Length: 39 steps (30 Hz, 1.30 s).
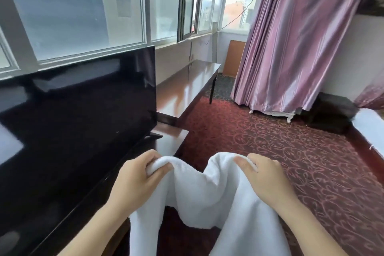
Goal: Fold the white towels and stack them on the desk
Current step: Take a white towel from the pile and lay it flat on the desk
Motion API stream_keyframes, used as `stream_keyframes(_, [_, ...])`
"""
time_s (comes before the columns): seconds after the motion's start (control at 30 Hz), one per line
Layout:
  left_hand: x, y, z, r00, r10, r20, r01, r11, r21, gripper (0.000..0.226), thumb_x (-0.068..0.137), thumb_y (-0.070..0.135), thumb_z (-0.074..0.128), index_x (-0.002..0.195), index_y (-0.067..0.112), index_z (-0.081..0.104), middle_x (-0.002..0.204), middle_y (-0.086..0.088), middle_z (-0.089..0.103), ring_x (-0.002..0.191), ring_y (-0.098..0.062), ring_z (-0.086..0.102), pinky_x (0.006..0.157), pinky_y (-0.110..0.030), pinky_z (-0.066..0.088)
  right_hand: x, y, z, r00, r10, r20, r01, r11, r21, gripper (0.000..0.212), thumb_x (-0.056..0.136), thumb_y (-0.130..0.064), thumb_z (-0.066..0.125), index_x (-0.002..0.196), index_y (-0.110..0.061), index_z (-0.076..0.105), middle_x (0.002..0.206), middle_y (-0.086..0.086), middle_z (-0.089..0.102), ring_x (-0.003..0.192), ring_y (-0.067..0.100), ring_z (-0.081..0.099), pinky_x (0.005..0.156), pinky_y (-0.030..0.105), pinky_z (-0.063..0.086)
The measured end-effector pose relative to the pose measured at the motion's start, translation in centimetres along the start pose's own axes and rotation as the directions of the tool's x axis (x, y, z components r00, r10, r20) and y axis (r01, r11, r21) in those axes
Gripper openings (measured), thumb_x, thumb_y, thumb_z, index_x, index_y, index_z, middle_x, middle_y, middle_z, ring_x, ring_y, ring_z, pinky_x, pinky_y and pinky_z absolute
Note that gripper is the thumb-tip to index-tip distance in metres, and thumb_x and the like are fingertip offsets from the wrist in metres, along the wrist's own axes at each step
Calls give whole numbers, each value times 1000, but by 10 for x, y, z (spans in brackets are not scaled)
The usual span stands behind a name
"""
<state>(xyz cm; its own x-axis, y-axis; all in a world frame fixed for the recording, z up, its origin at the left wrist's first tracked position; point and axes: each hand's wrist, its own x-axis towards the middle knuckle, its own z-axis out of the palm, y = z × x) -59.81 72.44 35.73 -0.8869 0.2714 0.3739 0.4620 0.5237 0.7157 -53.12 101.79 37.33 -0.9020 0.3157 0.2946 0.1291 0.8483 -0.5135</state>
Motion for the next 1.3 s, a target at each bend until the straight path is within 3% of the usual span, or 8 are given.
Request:
stream_keyframes(0.07, [47,-1,12,1000,15,-14,-14,1000,19,15,84,40,70,79,28,64,66,5,65,61,-16,62,52,-30,51,36,3,2,1000,7,-13,-7,1000,-29,56,91,-61,44,59,-16,33,50,-4,38,54,21,41,55,37,37])
stream_keyframes(0.2, [142,4,43,998,41,-48,-41,999,15,12,83,32,72,75,29,63,68,10,64,62,-10,61,50,-17,43,124,26,4,995,0,-99,-2,1000,-15,55,93,-59,46,58,-19,32,50,-2,39,54,24,42,55,38,37])
stream_keyframes(0.47, [317,-12,143,991,29,-133,-19,997,75,14,84,37,72,76,28,65,66,7,64,63,-12,61,52,-28,48,323,115,30,981,-93,-170,103,993,51,58,92,-60,45,59,-16,29,50,0,35,53,22,37,53,36,34])
stream_keyframes(0.67, [429,-27,204,975,-69,-212,94,989,114,15,84,38,74,75,29,65,65,6,64,60,-13,60,48,-24,45,486,164,52,978,-195,-74,200,977,69,58,93,-61,43,60,-15,31,50,-1,37,53,22,38,51,35,29])
stream_keyframes(0.87, [529,-52,234,929,-163,-331,211,971,113,14,84,39,74,78,28,66,66,5,65,62,-12,61,51,-29,48,634,173,75,945,-327,-11,326,945,-8,57,95,-63,39,61,-17,31,53,-2,41,59,29,45,51,35,25])
stream_keyframes(1.03, [621,-113,263,892,-209,-402,258,964,72,12,85,34,75,78,30,66,69,7,66,65,-12,61,53,-28,47,760,189,126,911,-412,26,413,909,-56,58,93,-67,35,63,-18,32,55,-2,42,61,31,48,54,37,31])
stream_keyframes(1.17, [697,-168,287,871,-275,-408,313,949,27,14,84,31,76,75,26,66,67,6,64,60,-11,56,49,-17,39,855,205,174,913,-403,69,407,912,-56,60,90,-71,34,65,-18,36,54,-2,43,64,34,51,60,41,41])
stream_keyframes(1.3, [761,-198,296,840,-338,-426,386,922,31,13,85,34,73,77,28,66,71,10,64,63,-9,57,50,-15,38,940,215,203,898,-424,116,430,902,-31,61,89,-72,35,63,-17,34,51,-1,40,60,32,49,55,39,33])
